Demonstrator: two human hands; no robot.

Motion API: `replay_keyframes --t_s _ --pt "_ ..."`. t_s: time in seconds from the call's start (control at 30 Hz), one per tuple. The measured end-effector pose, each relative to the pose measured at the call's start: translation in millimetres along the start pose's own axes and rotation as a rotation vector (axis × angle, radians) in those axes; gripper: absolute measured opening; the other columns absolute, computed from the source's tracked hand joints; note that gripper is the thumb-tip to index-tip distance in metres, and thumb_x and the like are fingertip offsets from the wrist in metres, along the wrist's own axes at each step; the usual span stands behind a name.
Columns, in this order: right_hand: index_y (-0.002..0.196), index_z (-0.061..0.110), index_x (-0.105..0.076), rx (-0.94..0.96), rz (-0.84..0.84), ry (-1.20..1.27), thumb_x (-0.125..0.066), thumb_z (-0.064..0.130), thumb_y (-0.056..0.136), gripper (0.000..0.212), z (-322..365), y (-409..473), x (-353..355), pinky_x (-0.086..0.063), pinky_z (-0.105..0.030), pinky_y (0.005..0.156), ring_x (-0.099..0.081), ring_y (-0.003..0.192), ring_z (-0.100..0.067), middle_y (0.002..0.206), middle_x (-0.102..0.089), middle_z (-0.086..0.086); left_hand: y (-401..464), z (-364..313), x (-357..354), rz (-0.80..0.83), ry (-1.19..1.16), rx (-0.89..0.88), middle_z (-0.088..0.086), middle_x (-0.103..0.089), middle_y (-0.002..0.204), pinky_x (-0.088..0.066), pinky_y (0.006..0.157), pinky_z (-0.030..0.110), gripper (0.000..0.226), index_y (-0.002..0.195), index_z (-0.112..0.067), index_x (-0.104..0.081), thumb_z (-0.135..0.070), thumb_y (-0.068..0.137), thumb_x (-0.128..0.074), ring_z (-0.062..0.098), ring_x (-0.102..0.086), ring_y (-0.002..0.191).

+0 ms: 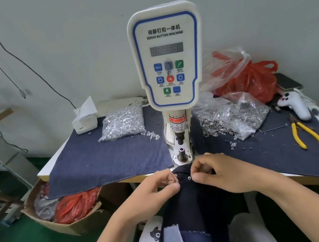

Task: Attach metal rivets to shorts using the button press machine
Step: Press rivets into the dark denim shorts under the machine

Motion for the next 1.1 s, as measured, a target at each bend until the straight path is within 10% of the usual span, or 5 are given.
replay_keyframes --t_s 0.13,0.27,0.47,0.67,1.1 --pt "0.094 0.03 -0.075 -0.048 -0.289 0.359 -0.062 0.02 0.101 0.018 -35 13 47 -0.047 -0.009 0.068 -0.068 0.084 0.001 0.093 -0.077 0.015 14 16 20 -0.132 -0.23 0.085 -0.004 -0.048 0.081 -0.033 0.069 0.031 0.027 0.08 -0.025 -0.052 -0.048 0.088 -0.063 0.011 -0.041 0.076" --pt "0.099 0.024 -0.077 -0.387 -0.67 -0.209 -0.063 0.022 0.099 0.014 -102 26 112 -0.038 -0.027 0.074 -0.068 0.098 -0.025 0.095 -0.076 0.002 23 41 47 -0.269 -0.336 0.207 0.005 -0.049 0.087 -0.027 0.067 0.037 0.024 0.074 -0.025 -0.054 -0.046 0.075 -0.065 0.02 -0.037 0.078" --pt "0.102 0.021 -0.074 -0.437 -0.581 -0.525 -0.064 0.039 0.097 0.021 -111 63 109 -0.054 -0.044 0.084 -0.066 0.102 -0.037 0.106 -0.073 -0.012 40 53 61 -0.275 -0.43 0.165 0.005 -0.047 0.078 -0.026 0.067 0.04 0.017 0.065 -0.024 -0.048 -0.035 0.069 -0.06 0.015 -0.035 0.067" --pt "0.108 0.011 -0.068 -0.413 -0.602 -0.718 -0.056 0.014 0.097 0.017 -103 69 103 -0.053 -0.043 0.077 -0.066 0.097 -0.04 0.102 -0.069 -0.015 44 52 68 -0.371 -0.236 0.191 -0.001 -0.049 0.071 -0.035 0.069 0.035 0.032 0.063 -0.022 -0.047 -0.05 0.077 -0.05 0.011 -0.042 0.065" --pt "0.104 0.011 -0.068 -0.46 -0.588 -0.619 -0.053 0.04 0.103 0.032 -106 74 106 -0.047 -0.041 0.076 -0.066 0.099 -0.039 0.101 -0.071 -0.015 42 58 69 -0.396 -0.162 0.194 -0.004 -0.046 0.07 -0.035 0.056 0.012 0.03 0.067 -0.021 -0.052 -0.043 0.088 -0.052 0.004 -0.042 0.062"
Point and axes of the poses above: each hand's wrist, its own y-axis towards the middle knuckle, its own x-axis out of the back of the hand, z = x × y, the point moved 10 cm from there along y, towards the middle knuckle
